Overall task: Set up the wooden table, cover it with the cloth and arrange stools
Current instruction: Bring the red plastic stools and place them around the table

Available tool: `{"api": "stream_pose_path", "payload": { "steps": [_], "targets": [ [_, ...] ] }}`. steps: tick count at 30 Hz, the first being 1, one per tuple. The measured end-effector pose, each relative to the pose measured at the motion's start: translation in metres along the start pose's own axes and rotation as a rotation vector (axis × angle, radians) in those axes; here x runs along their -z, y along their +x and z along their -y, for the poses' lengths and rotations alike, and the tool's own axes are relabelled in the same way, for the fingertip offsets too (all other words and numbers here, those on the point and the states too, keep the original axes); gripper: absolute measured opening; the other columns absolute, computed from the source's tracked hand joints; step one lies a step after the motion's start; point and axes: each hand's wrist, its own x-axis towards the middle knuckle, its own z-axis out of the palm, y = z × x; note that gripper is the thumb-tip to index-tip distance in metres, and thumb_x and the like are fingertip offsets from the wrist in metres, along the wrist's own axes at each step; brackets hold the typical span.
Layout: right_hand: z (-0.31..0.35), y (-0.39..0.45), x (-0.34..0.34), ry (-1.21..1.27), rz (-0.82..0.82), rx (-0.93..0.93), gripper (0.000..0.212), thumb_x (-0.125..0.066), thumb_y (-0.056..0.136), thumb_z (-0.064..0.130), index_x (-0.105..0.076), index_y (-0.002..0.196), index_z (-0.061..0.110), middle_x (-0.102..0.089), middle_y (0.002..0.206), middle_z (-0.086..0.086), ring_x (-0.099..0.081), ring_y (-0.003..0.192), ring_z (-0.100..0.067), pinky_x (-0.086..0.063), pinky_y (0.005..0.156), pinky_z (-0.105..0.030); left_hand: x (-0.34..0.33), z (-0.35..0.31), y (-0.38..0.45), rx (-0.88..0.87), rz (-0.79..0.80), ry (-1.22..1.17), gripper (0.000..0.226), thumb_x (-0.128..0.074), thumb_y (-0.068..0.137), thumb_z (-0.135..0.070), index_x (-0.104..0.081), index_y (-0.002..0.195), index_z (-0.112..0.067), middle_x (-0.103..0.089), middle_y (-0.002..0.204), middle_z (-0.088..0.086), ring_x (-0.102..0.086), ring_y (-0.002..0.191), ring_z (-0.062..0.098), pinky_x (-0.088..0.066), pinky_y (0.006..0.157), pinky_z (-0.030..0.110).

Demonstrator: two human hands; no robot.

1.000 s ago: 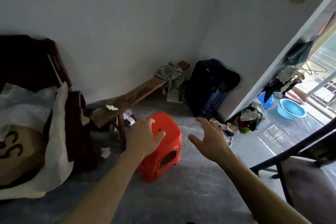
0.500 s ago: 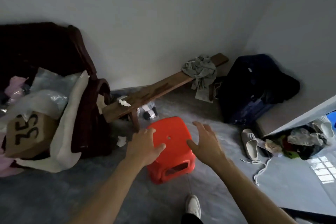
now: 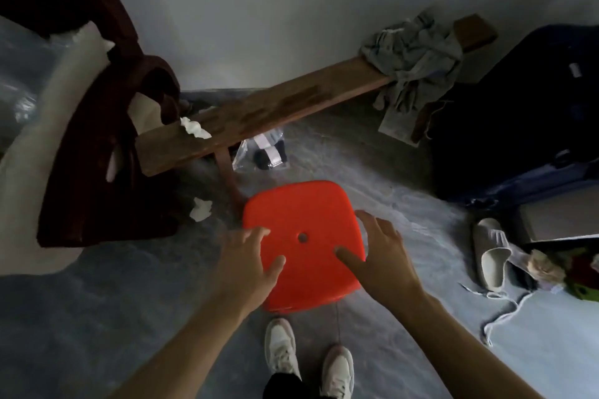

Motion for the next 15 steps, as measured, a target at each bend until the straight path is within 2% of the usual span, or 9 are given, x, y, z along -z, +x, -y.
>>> {"api": "stream_pose_path", "payload": {
  "steps": [3, 7, 9, 10, 13, 15],
  "targets": [
    [-0.026, 0.044, -0.049, -0.035, 0.02, -0.042, 0.085, -0.066, 0.081, 0.058, -0.026, 0.151, 0.031, -0.039, 0.146, -0.008, -0.035, 0.132, -0.029, -0.04, 0.101, -0.047, -0.046, 0.026, 0.044, 0.027, 0.002, 0.013, 0.06, -0.066, 0.085, -0.048, -0.046, 0.14, -0.031, -0.048, 0.141, 0.004, -0.045, 0.129, 0.023, -0.039, 0.107, 0.037],
    [-0.049, 0.082, -0.094, -0.098, 0.065, -0.112, 0.104, -0.07, 0.074, 0.065, -0.009, 0.154, 0.038, -0.019, 0.156, -0.014, -0.026, 0.139, -0.039, -0.037, 0.106, -0.055, -0.083, 0.051, 0.075, 0.132, 0.022, 0.057, 0.088, -0.068, 0.084, -0.052, -0.014, 0.152, -0.047, -0.005, 0.162, 0.014, -0.017, 0.147, 0.035, -0.03, 0.114, 0.047],
    [-0.056, 0.097, -0.107, -0.111, 0.094, -0.136, 0.112, -0.073, 0.07, 0.066, -0.003, 0.154, 0.043, -0.012, 0.157, -0.016, -0.026, 0.14, -0.044, -0.038, 0.107, -0.057, -0.095, 0.062, 0.082, 0.188, 0.07, 0.077, 0.101, -0.073, 0.079, -0.054, -0.002, 0.151, -0.051, 0.004, 0.162, 0.016, -0.014, 0.147, 0.038, -0.03, 0.114, 0.047],
    [-0.059, 0.104, -0.112, -0.108, 0.113, -0.142, 0.114, -0.075, 0.068, 0.066, -0.002, 0.153, 0.044, -0.013, 0.157, -0.016, -0.029, 0.138, -0.045, -0.039, 0.106, -0.057, -0.1, 0.069, 0.084, 0.203, 0.099, 0.067, 0.106, -0.075, 0.077, -0.054, 0.0, 0.151, -0.052, 0.001, 0.161, 0.019, -0.018, 0.146, 0.038, -0.032, 0.113, 0.047],
    [-0.062, 0.119, -0.12, -0.104, 0.131, -0.149, 0.115, -0.079, 0.065, 0.064, -0.005, 0.152, 0.048, -0.023, 0.15, -0.019, -0.04, 0.128, -0.045, -0.044, 0.102, -0.055, -0.109, 0.087, 0.087, 0.204, 0.161, -0.043, 0.113, -0.08, 0.073, -0.051, 0.004, 0.148, -0.056, -0.03, 0.144, 0.018, -0.042, 0.13, 0.032, -0.042, 0.108, 0.044],
    [-0.062, 0.124, -0.122, -0.083, 0.116, -0.159, 0.117, -0.082, 0.061, 0.063, -0.006, 0.149, 0.051, -0.031, 0.143, -0.019, -0.045, 0.122, -0.045, -0.047, 0.097, -0.055, -0.11, 0.093, 0.087, 0.183, 0.177, -0.07, 0.113, -0.079, 0.072, -0.053, 0.005, 0.147, -0.057, -0.038, 0.134, 0.015, -0.046, 0.122, 0.028, -0.046, 0.103, 0.044]
  ]
}}
